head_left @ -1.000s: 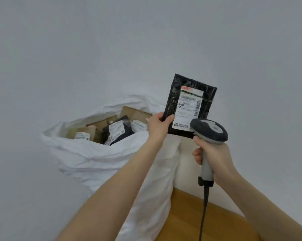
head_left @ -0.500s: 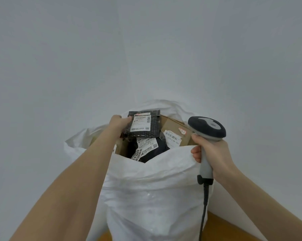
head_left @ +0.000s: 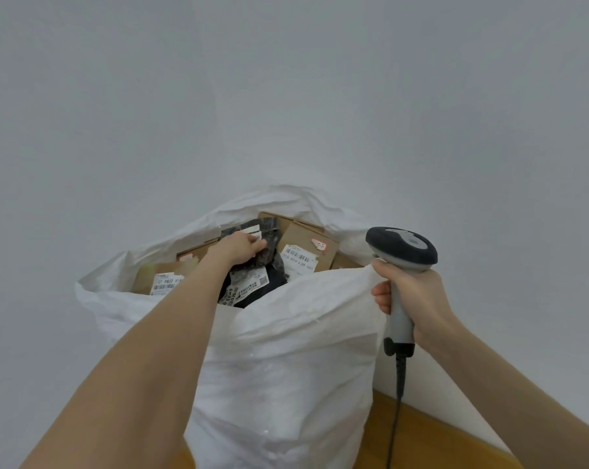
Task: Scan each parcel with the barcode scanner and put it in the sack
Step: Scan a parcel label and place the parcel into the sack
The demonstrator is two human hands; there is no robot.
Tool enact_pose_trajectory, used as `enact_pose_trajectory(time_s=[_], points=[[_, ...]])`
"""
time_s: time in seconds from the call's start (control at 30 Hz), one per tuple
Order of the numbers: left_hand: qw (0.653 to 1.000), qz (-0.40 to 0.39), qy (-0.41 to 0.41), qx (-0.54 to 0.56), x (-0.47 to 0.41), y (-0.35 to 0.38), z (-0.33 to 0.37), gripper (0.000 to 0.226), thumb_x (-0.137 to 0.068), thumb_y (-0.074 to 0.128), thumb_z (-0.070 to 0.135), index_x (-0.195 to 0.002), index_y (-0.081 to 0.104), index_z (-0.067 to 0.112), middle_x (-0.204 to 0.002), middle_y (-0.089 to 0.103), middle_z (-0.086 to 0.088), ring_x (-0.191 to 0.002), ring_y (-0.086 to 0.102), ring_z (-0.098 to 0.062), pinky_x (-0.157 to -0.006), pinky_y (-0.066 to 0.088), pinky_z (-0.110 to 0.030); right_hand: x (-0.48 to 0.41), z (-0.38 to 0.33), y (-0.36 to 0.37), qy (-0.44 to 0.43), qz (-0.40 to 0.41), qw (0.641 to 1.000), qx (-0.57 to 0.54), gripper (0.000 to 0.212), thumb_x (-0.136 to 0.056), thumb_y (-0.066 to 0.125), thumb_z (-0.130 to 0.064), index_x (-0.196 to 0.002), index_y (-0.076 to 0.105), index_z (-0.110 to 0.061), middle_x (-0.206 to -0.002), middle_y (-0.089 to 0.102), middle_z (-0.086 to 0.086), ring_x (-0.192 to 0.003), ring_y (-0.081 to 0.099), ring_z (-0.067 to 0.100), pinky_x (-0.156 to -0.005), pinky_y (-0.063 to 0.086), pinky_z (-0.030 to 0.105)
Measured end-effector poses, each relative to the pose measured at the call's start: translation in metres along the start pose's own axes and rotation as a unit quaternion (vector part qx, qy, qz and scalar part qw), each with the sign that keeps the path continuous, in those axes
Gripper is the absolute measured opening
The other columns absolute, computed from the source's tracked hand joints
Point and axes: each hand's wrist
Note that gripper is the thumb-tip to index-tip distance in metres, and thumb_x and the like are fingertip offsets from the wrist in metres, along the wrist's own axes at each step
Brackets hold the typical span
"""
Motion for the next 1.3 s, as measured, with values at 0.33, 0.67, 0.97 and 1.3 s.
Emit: enact_pose_trajectory(time_s=[0.33,0.67,0.97,1.3], points=[[0.968,0.187,0.157,0.057,0.060,0.010,0.185,0.049,-0.099,0.045,0.041,-0.139,0.047,0.012,-0.142,0.042,-0.013,-0.129,0.042,-0.030,-0.102,0.038,-0.043,0.045,-0.009,-0.103,0.021,0.048,0.998,-0.026,0.015,-0.084,0.073,-0.016,-0.083,0.066,-0.003,-0.053,0.064,0.008,-0.042,0.057,0.013,-0.045,0.050,0.023],[0.953,-0.011,0.293,0.075,0.184,0.212,0.388,0.057,-0.096,0.049,0.047,-0.142,0.042,0.015,-0.145,0.038,-0.003,-0.133,0.037,-0.020,-0.100,0.040,-0.038,0.125,0.051,-0.305,0.114,0.217,0.969,-0.022,0.018,-0.084,0.073,-0.021,-0.081,0.064,-0.005,-0.056,0.065,0.010,-0.042,0.057,0.017,-0.045,0.048,0.026],[0.905,-0.239,0.352,0.028,0.260,0.406,0.491,0.085,-0.080,0.068,0.055,-0.147,0.030,0.017,-0.147,0.036,-0.008,-0.133,0.038,-0.026,-0.103,0.040,-0.043,0.164,0.118,-0.457,0.179,0.364,0.913,-0.036,0.018,-0.084,0.074,-0.020,-0.080,0.065,-0.005,-0.055,0.065,0.010,-0.046,0.058,0.019,-0.051,0.048,0.029],[0.839,-0.437,-0.009,0.324,0.252,0.533,0.572,0.100,-0.080,0.057,0.069,-0.151,0.022,0.007,-0.153,0.035,-0.012,-0.137,0.036,-0.033,-0.108,0.034,-0.043,0.154,0.167,-0.541,0.211,0.430,0.875,-0.072,0.019,-0.085,0.074,-0.021,-0.082,0.066,-0.003,-0.054,0.064,0.006,-0.045,0.057,0.014,-0.049,0.049,0.026]])
Point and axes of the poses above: each hand's wrist, its own x-axis away from the middle knuckle, its own y-axis out of the palm, z = x × y
